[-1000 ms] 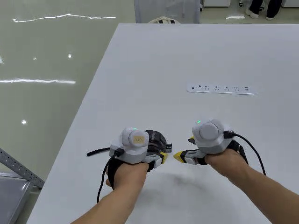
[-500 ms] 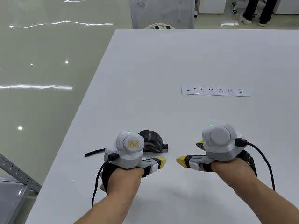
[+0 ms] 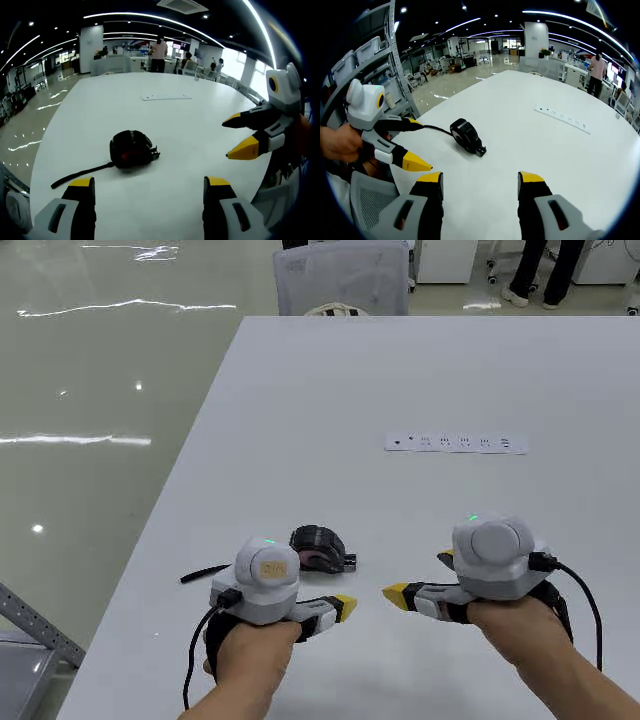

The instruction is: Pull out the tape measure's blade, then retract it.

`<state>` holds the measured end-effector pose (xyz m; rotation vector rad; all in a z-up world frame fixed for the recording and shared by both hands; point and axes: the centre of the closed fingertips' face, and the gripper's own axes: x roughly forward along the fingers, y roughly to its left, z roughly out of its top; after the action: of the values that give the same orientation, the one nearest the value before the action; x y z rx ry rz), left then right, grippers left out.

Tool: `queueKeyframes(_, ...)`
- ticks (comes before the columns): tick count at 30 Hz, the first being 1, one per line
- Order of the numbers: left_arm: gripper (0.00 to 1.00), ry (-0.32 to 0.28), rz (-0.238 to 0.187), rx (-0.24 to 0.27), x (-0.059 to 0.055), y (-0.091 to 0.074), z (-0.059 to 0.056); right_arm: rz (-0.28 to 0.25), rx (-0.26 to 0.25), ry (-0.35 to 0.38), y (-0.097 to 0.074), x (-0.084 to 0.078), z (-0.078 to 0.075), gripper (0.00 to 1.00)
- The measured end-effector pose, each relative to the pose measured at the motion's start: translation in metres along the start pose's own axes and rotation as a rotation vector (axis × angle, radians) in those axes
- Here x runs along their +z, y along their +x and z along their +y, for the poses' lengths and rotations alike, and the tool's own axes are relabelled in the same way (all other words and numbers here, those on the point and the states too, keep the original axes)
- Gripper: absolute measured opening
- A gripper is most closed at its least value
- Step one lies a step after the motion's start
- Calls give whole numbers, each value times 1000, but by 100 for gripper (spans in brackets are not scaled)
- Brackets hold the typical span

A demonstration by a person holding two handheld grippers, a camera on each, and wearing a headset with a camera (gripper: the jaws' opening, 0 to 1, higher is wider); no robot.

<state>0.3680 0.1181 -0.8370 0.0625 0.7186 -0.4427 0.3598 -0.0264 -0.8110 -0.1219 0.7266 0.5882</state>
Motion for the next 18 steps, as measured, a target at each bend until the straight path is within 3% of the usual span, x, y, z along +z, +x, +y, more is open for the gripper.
queueKeyframes(18, 89, -24, -39, -7, 0, -37, -2, -61, -53, 42, -47, 3, 10, 73)
